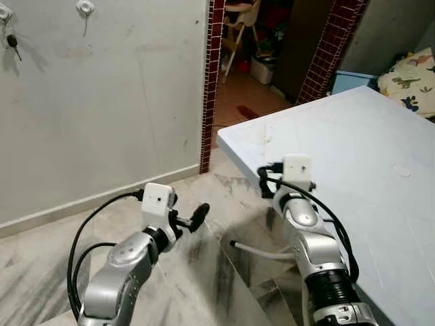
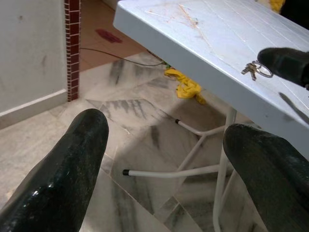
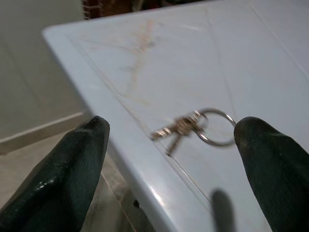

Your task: Hang keys on a hook

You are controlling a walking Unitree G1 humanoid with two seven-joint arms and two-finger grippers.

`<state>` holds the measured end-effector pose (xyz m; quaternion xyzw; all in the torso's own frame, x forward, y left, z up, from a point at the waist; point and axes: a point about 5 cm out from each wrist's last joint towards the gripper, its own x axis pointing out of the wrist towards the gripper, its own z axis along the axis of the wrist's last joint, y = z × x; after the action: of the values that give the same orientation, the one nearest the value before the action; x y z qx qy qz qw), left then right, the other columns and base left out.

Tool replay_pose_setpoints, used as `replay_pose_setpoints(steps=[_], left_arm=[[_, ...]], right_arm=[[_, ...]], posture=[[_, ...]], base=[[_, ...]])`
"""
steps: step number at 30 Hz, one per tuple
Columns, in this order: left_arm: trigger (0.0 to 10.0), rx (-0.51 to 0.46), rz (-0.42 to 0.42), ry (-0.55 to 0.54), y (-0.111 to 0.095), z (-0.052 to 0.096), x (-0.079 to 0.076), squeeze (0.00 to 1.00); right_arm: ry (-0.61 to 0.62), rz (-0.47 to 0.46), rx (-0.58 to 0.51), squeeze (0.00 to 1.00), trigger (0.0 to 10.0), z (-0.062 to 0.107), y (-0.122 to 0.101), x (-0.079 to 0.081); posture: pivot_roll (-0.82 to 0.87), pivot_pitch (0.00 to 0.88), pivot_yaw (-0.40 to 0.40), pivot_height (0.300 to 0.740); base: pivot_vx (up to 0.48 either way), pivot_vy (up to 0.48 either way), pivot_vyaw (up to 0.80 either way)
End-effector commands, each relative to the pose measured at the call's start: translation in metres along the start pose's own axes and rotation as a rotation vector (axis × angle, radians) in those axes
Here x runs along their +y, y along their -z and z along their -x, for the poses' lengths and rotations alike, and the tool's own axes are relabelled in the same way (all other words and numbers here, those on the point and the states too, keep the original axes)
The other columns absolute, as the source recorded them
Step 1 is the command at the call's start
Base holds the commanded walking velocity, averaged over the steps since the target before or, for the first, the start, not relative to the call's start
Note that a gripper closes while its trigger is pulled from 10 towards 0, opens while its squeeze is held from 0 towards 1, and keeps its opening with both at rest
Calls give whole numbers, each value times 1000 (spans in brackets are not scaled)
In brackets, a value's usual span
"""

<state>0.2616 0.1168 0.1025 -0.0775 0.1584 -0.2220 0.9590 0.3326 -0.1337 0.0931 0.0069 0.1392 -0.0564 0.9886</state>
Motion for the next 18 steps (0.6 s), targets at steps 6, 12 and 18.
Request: replay_pose_setpoints(steps=[6, 12, 18], left_arm=[[10000, 5, -28, 13, -4, 3, -1, 0], [10000, 16, -34, 16, -4, 7, -3, 0], [10000, 28, -43, 4, -3, 13, 0, 0]], right_arm=[[67, -73, 18, 0, 10000, -9, -3, 2], [97, -139, 51, 0, 10000, -17, 2, 8], [108, -117, 34, 0, 10000, -21, 3, 11]], posture=[[175, 0, -83, 740], [197, 14, -79, 740], [225, 23, -84, 740]], base=[[0, 0, 0], [0, 0, 0], [0, 0, 0]])
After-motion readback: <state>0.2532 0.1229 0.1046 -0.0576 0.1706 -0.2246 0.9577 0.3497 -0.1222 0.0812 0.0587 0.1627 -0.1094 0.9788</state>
